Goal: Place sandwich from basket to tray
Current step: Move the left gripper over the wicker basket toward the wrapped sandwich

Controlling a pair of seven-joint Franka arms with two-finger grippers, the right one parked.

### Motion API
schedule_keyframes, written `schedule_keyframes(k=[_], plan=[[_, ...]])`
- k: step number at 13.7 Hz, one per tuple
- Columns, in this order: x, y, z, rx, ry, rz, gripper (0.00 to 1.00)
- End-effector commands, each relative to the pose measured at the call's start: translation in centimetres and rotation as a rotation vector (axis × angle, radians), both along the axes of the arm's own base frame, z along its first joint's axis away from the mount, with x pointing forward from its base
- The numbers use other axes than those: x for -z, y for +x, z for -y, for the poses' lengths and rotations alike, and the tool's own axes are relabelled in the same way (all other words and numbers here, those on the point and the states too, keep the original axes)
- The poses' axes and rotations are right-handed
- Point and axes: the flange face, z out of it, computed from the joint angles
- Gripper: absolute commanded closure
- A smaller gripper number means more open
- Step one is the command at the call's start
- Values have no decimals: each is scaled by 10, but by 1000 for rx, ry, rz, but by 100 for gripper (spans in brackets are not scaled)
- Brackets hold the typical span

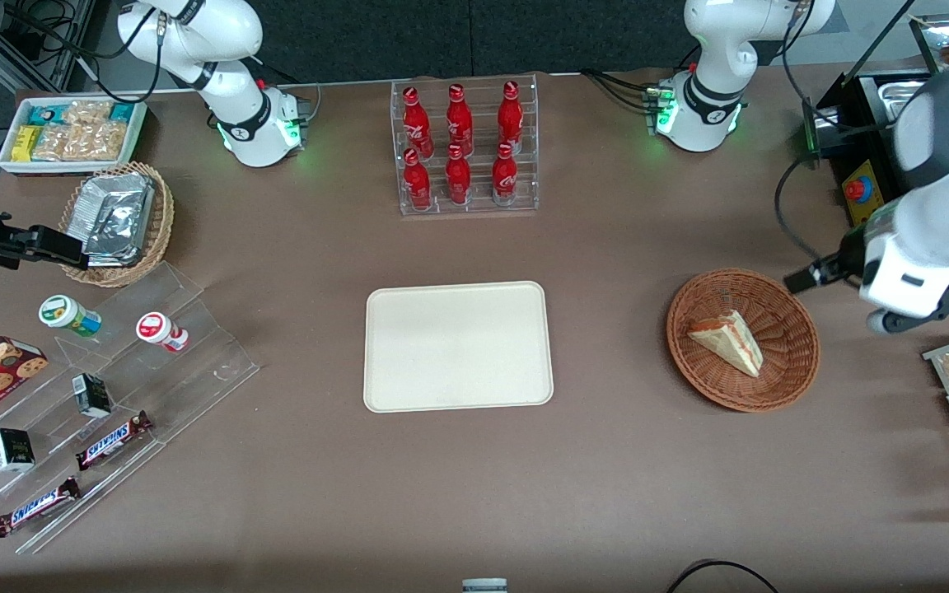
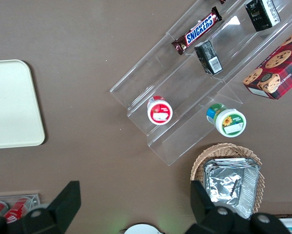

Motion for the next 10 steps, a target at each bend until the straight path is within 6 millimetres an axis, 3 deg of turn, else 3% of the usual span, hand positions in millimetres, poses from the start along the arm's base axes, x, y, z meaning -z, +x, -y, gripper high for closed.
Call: schedule_keyframes(k=[1, 6, 10], plan=[[35, -14, 1, -251, 32, 68, 0], [94, -34, 4, -495, 17, 195, 0], [124, -48, 10, -504, 16, 193, 0]])
